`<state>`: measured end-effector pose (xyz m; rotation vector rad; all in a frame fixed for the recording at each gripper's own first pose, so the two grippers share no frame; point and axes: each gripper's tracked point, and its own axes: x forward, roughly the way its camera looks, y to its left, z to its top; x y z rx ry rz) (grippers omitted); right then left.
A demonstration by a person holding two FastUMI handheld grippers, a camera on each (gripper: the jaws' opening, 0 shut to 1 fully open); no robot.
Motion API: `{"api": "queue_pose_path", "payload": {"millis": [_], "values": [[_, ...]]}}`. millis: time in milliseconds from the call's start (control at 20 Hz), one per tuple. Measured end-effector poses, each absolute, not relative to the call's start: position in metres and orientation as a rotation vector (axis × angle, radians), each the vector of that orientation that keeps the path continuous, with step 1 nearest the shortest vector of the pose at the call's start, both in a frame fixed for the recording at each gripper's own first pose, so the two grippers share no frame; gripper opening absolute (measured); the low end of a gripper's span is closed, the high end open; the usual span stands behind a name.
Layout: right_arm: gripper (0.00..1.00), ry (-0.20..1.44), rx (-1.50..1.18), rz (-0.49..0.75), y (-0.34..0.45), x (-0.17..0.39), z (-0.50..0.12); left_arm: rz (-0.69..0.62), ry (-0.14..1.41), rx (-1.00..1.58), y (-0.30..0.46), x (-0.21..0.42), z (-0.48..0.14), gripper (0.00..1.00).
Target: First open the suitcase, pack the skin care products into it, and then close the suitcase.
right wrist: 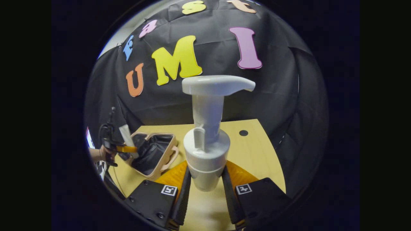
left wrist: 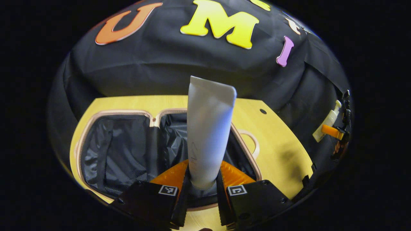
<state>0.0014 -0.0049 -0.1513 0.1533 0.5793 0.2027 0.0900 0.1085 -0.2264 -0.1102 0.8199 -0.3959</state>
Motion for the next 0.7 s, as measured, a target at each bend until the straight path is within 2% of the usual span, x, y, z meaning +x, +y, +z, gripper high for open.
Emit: {"api": "queue_pose_path", "payload": {"millis": [200, 250, 300, 350, 450, 700], "values": [[0.49, 0.583, 0.178, 0.182, 0.011, -0.029, -0.135, -0.418, 0.973, -0.234, 0.109, 0.095, -0.264, 0.41], [0.49, 0.583, 0.174, 0.177, 0.013, -0.034, -0.132, -0.405, 1.005, -0.249, 0.111, 0.096, -0.274, 0.48], [0.49, 0.586, 0.17, 0.174, 0.016, -0.04, -0.13, -0.384, 1.042, -0.252, 0.115, 0.094, -0.283, 0.48], [0.49, 0.592, 0.169, 0.176, 0.02, -0.044, -0.128, -0.373, 1.08, -0.247, 0.116, 0.092, -0.288, 0.4], [0.47, 0.599, 0.168, 0.188, 0.029, -0.049, -0.125, -0.361, 1.159, -0.2, 0.117, 0.089, -0.294, 0.4], [0.49, 0.612, 0.171, 0.283, 0.071, -0.052, -0.121, -0.28, 1.427, -0.174, 0.117, 0.089, -0.304, 0.4]]}}
